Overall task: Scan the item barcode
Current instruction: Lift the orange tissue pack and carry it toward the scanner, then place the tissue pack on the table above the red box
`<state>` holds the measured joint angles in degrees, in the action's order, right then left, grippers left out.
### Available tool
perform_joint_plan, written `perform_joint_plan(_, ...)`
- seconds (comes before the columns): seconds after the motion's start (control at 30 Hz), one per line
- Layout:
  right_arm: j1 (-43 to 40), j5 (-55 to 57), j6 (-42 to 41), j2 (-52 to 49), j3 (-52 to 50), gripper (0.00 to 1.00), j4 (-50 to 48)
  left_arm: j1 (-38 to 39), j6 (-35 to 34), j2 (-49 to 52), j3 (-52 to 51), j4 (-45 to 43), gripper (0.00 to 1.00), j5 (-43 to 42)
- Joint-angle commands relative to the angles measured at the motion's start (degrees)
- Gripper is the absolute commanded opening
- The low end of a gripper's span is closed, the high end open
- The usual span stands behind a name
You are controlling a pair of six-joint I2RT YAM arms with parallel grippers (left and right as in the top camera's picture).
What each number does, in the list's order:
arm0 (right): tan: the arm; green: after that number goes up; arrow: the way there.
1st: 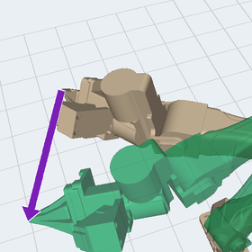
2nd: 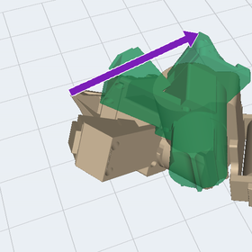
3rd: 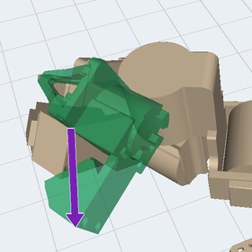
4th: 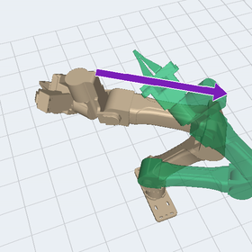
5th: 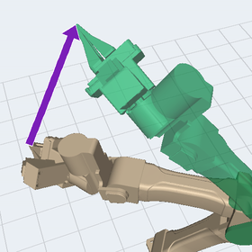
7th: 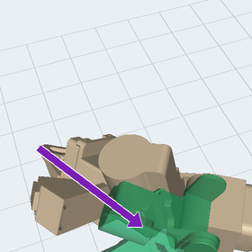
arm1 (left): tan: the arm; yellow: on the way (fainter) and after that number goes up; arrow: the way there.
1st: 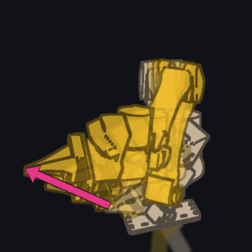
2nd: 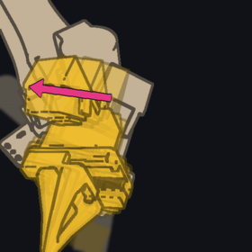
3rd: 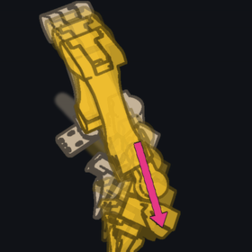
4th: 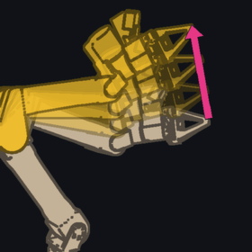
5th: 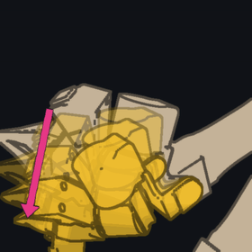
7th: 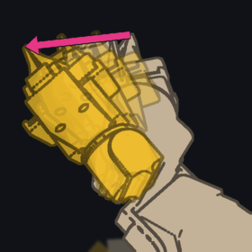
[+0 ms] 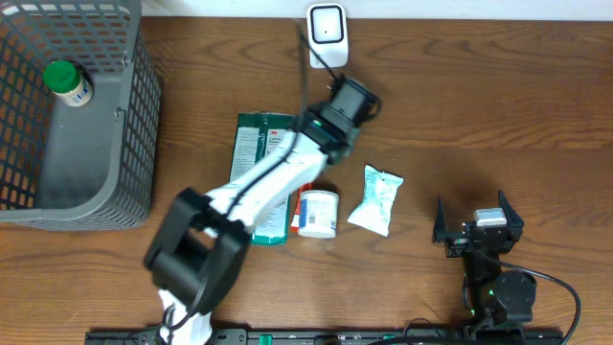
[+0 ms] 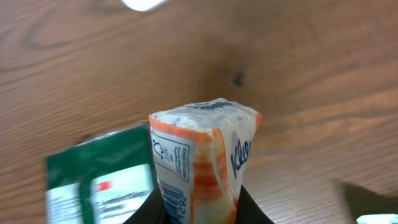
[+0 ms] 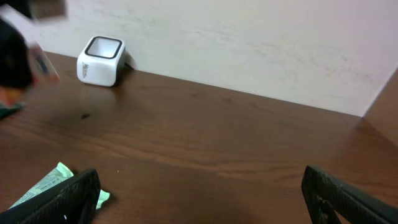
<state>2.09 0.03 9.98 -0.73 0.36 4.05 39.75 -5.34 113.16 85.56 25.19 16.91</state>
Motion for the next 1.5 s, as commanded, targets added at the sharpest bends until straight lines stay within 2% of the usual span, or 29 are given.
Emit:
perform_joint_plan(0.0, -0.28, 0.55, 0.57, 0.09, -0.07, 0.99, 0.22, 1.6, 3.17, 3.56, -0.22, -1.38, 0.19, 2.67)
perform_joint_plan(0.13, -0.28, 0.55, 0.57, 0.09, -0.04, 0.99, 0.22, 2.4, 6.4, 5.35, -0.22, -1.73, 0.19, 3.8)
perform_joint_plan(0.3, -0.28, 0.55, 0.57, 0.09, -0.04, 0.99, 0.22, 2.45, 6.86, 6.27, -0.22, -0.92, 0.19, 3.76)
perform_joint_plan(0.37, -0.28, 0.55, 0.57, 0.09, -0.07, 0.99, 0.22, 2.45, 6.84, 6.45, -0.22, -0.35, 0.26, 3.74)
perform_joint_plan(0.67, -0.28, 0.55, 0.57, 0.09, -0.07, 0.99, 0.22, 2.45, 6.82, 6.54, -0.22, 0.63, 0.4, 3.28)
perform_joint_plan(1.2, -0.28, 0.55, 0.57, 0.09, -0.04, 0.99, 0.22, 1.11, 6.8, 6.54, -0.2, 0.31, 0.49, 3.39)
perform_joint_plan(1.33, -0.28, 0.55, 0.57, 0.09, -0.07, 0.99, 0.22, -1.81, 0.13, 5.9, 1.14, 3.26, 0.5, 2.51)
perform_joint_plan(1.47, -0.28, 0.55, 0.57, 0.09, -0.04, 0.99, 0.22, -5.86, -0.15, 2.99, 5.88, 9.07, 0.51, -4.42)
